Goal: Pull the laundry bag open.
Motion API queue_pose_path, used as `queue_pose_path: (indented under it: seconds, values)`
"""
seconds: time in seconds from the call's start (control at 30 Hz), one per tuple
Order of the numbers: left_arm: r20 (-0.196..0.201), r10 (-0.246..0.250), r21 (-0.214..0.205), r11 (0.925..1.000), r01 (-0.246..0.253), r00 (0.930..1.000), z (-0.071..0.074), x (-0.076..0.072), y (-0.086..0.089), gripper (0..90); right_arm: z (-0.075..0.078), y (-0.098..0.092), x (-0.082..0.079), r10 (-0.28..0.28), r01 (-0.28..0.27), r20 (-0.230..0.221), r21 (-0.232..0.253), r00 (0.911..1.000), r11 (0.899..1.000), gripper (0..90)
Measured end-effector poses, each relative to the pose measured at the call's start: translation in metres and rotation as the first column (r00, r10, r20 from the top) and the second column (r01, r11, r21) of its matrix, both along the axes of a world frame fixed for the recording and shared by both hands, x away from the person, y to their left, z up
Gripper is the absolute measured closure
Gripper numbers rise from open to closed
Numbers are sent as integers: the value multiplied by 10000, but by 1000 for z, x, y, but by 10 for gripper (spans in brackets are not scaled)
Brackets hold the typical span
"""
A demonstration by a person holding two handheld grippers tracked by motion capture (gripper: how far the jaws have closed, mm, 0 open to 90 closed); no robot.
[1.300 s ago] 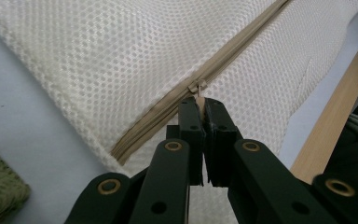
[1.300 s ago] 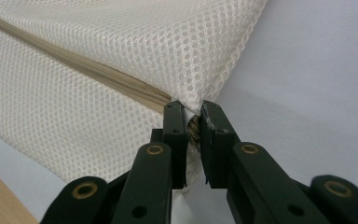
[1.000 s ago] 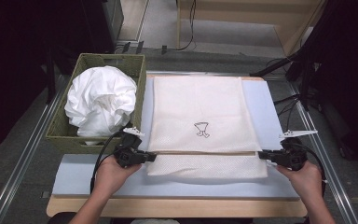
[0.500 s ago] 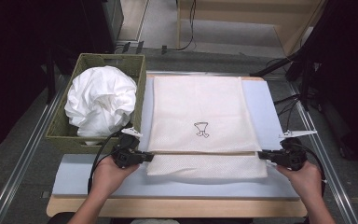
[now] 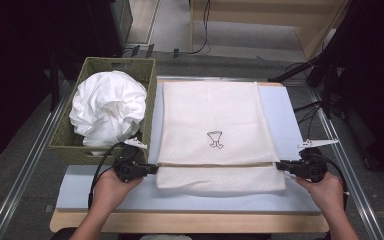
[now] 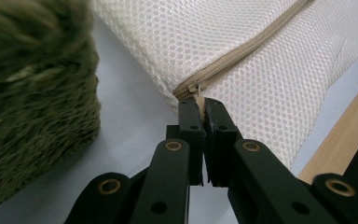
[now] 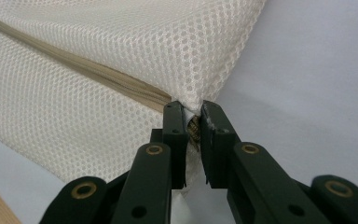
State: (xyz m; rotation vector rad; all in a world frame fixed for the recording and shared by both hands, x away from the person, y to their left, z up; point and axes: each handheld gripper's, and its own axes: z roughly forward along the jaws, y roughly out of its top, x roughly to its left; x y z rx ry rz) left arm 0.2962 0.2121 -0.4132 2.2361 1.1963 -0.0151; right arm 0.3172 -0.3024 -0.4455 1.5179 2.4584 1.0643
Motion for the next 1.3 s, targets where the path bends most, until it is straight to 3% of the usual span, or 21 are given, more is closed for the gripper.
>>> queue_pose_path:
  seconds: [0.27,0.37,0.43,0.57,0.77,0.83,1.0,1.3]
  values:
    - [-259,-23,3,10000,23,9997,-8,2,-1,871,-6,1,1,201,-201,4,-169,9998,9997,805]
    - [-289,-10,6,10000,10,9996,-9,2,0,861,-7,3,1,269,-268,41,-272,9996,9993,755]
    - [-293,54,-134,9999,-58,9996,-8,2,2,810,-6,2,1,304,-297,246,-258,9992,9992,705]
    - [-119,-15,-320,9995,11,9999,-4,1,6,756,0,1,-1,447,-442,869,-84,9952,9990,630]
    - [35,-271,-516,9983,272,9996,-2,1,5,708,4,5,-4,660,-686,1438,129,9874,9976,523]
    - [180,-330,-593,9977,341,9993,0,0,5,682,6,8,-5,657,-692,1533,177,9860,9974,491]
    - [750,-582,-1035,9924,659,9955,5,-1,6,514,9,16,-5,769,-816,1619,223,9838,9964,439]
    - [923,-681,-1182,9898,789,9934,6,-7,6,442,18,35,-5,1087,-1168,1890,325,9760,9926,412]
